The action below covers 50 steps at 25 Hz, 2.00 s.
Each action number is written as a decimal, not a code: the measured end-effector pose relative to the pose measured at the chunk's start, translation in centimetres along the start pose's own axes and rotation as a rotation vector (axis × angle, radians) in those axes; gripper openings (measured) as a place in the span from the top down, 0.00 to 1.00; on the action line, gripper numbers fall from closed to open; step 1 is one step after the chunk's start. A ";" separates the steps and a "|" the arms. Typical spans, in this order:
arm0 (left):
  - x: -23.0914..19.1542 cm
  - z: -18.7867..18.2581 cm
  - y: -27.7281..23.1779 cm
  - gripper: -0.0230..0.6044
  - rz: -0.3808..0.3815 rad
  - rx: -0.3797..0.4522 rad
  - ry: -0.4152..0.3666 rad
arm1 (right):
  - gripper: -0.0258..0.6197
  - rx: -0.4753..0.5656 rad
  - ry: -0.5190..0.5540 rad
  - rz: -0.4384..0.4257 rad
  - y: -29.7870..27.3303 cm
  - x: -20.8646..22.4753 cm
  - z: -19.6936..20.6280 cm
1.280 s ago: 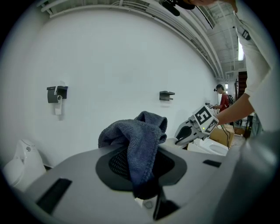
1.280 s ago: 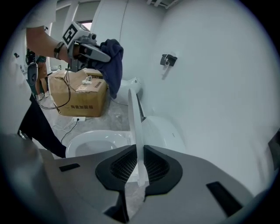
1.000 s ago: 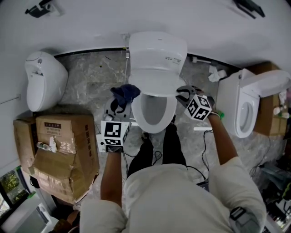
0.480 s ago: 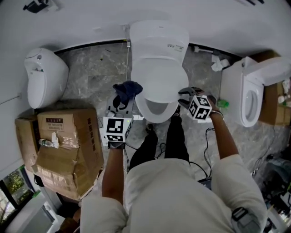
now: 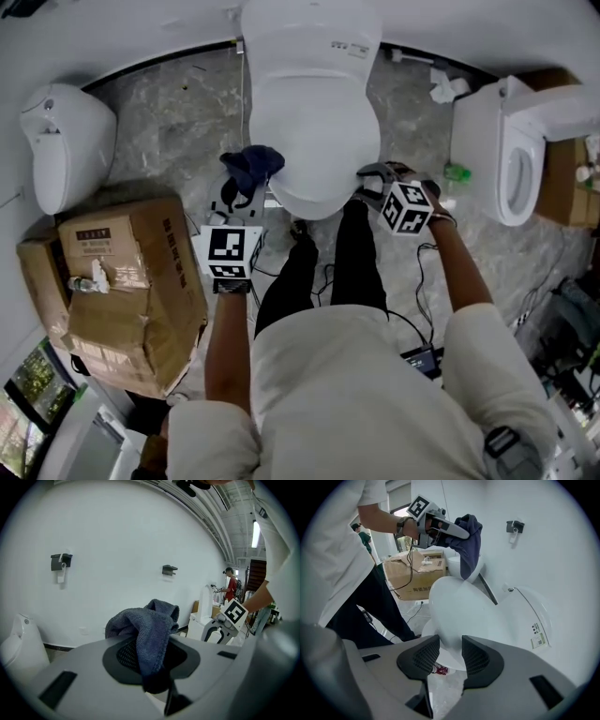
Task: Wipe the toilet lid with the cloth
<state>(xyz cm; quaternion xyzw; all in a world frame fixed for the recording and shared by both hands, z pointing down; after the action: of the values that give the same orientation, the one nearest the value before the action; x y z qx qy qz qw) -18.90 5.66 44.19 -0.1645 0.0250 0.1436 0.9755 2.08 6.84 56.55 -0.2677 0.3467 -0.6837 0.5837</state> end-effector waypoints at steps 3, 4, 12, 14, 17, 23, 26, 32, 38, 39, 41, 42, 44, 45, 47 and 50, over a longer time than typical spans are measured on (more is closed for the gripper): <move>0.6 0.7 -1.1 0.82 0.021 0.010 -0.009 | 0.70 0.007 -0.009 -0.009 -0.7 -0.9 0.4; 0.8 1.1 -1.5 0.82 0.030 0.006 -0.010 | 0.70 0.008 -0.011 -0.011 -0.9 -1.3 0.6; 1.7 3.3 -4.7 0.82 0.080 -0.026 -0.007 | 0.68 0.041 -0.039 -0.021 -2.7 -3.2 1.9; 1.9 3.8 -5.3 0.82 0.092 -0.036 -0.007 | 0.67 0.051 -0.040 -0.037 -3.0 -3.7 2.2; 2.2 4.8 -5.9 0.82 0.109 -0.073 0.002 | 0.67 0.075 -0.051 -0.065 -3.5 -4.3 2.4; 2.5 5.3 -7.6 0.82 0.121 -0.064 0.022 | 0.67 0.085 -0.050 -0.083 -4.2 -5.1 3.0; 2.7 5.8 -8.3 0.82 0.128 -0.073 0.031 | 0.67 0.074 -0.040 -0.110 -4.9 -5.8 3.5; 3.0 7.9 -9.2 0.82 0.151 -0.114 0.041 | 0.65 0.079 -0.121 -0.139 -6.0 -6.8 4.5; 3.1 9.8 -9.5 0.82 0.163 -0.152 0.058 | 0.65 0.049 -0.192 -0.151 -7.6 -7.5 5.3; 3.2 10.0 -9.5 0.82 0.167 -0.155 0.061 | 0.65 0.046 -0.200 -0.154 -7.9 -7.6 5.5; 3.6 10.2 -9.4 0.82 0.177 -0.161 0.064 | 0.65 0.044 -0.221 -0.158 -8.4 -7.9 5.8; 3.8 10.3 -9.4 0.82 0.182 -0.163 0.064 | 0.65 0.042 -0.230 -0.159 -8.6 -8.1 6.0; 3.9 10.4 -9.5 0.82 0.187 -0.166 0.065 | 0.65 0.034 -0.243 -0.158 -9.1 -8.1 6.5; 4.0 10.5 -9.6 0.82 0.188 -0.167 0.067 | 0.65 0.029 -0.250 -0.159 -9.3 -8.1 6.7; 4.3 10.7 -9.5 0.82 0.191 -0.171 0.073 | 0.65 0.017 -0.275 -0.163 -9.6 -8.4 7.1; 4.8 11.1 -9.5 0.82 0.201 -0.184 0.075 | 0.65 0.006 -0.326 -0.163 -10.3 -8.5 7.6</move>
<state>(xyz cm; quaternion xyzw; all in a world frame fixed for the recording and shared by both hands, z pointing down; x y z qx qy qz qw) -11.54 1.98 57.24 -0.2554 0.0647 0.2358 0.9354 3.12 14.83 69.62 -0.4004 0.2227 -0.6775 0.5755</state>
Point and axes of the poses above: the fingertips, and each gripper's own axes: y backward along the fingers, x to its right, z out of its underside, the point moved 1 cm from there along y, backward along the fingers, and after that the axes turned 9 degrees about x, right-handed, at the moved point
